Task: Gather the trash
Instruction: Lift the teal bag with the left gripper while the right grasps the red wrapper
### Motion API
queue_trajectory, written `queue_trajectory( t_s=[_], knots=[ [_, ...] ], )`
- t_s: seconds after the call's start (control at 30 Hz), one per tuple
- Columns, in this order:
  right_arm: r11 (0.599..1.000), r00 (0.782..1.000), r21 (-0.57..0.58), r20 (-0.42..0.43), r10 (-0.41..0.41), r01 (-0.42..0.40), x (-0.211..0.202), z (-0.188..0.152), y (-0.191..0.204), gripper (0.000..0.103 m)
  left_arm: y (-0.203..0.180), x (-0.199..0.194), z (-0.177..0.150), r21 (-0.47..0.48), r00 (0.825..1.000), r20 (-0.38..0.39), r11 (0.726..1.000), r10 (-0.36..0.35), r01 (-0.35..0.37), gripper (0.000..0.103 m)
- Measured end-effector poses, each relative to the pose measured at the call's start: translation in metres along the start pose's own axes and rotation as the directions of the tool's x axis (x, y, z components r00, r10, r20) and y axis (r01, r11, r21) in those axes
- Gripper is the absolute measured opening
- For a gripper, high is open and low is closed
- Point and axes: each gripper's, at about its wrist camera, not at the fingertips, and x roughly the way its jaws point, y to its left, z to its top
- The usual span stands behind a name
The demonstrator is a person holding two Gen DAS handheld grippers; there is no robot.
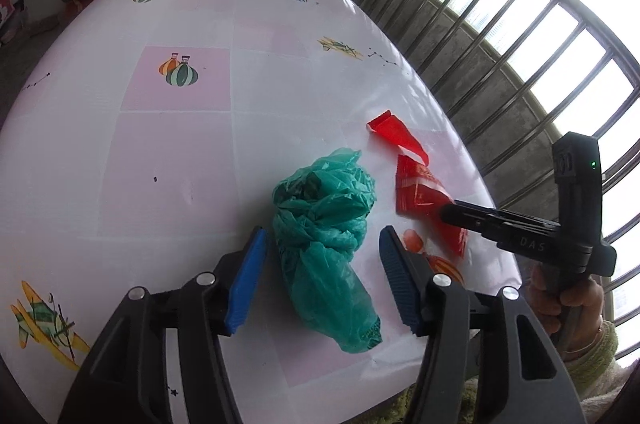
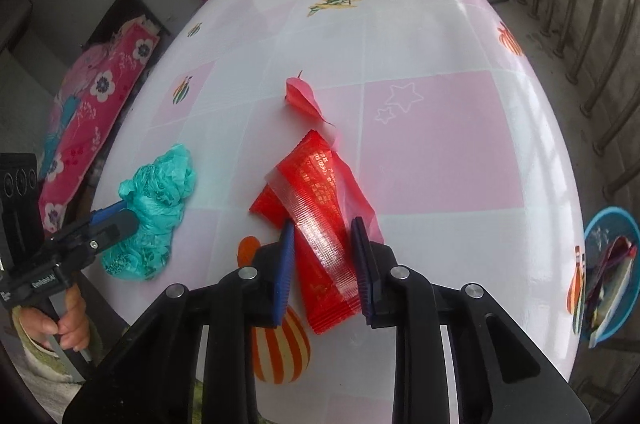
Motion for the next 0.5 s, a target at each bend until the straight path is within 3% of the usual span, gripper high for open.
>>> queue_trajectory(
  t_s=[0.23, 0.5],
  knots=[
    [1.0, 1.0, 0.0, 0.014, -0.008, 0.008, 0.0, -0.002, 0.006, 0.025, -0.011, 0.018, -0.001, 0.062, 0.994, 0.006, 0.992, 0.113, -0.113, 0.054],
    [0.999, 0.999, 0.038, 0.024, 0.027, -0.028, 0.0, -0.001, 0.001, 0.018, -0.017, 0.021, -0.002, 0.093, 0.987, 0.027, 0.983, 0.157, -0.159, 0.049]
  ],
)
